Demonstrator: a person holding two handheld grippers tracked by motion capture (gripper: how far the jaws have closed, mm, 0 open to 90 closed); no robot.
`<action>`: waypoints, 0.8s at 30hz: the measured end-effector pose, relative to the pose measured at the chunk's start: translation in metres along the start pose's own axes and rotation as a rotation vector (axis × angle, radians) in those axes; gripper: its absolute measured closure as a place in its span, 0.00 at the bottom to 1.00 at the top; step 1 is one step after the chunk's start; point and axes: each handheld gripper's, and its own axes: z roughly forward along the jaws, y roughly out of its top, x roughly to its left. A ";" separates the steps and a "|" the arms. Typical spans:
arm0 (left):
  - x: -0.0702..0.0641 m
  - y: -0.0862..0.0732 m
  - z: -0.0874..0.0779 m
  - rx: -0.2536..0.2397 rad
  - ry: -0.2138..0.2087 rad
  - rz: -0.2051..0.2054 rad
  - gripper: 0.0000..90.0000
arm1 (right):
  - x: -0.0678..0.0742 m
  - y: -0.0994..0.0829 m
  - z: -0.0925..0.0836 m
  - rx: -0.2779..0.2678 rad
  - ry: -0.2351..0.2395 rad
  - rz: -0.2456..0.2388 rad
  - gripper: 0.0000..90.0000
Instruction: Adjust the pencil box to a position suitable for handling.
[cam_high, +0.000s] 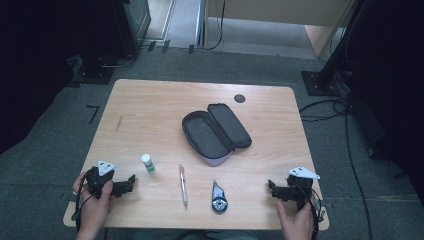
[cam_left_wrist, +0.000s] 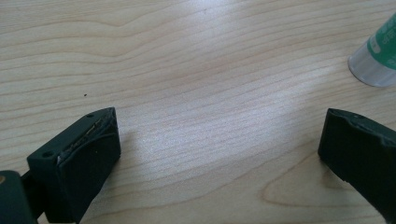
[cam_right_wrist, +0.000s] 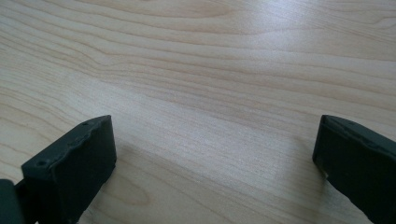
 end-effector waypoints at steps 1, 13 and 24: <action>0.000 0.000 0.000 -0.001 0.001 -0.001 0.00 | 0.000 0.000 0.000 0.001 0.000 0.003 0.00; 0.000 -0.001 -0.001 0.000 0.001 0.001 0.00 | 0.005 0.002 -0.002 0.000 -0.018 0.034 0.07; 0.000 -0.001 -0.001 0.000 0.000 0.002 0.00 | 0.021 0.022 -0.016 -0.090 -0.020 0.005 0.14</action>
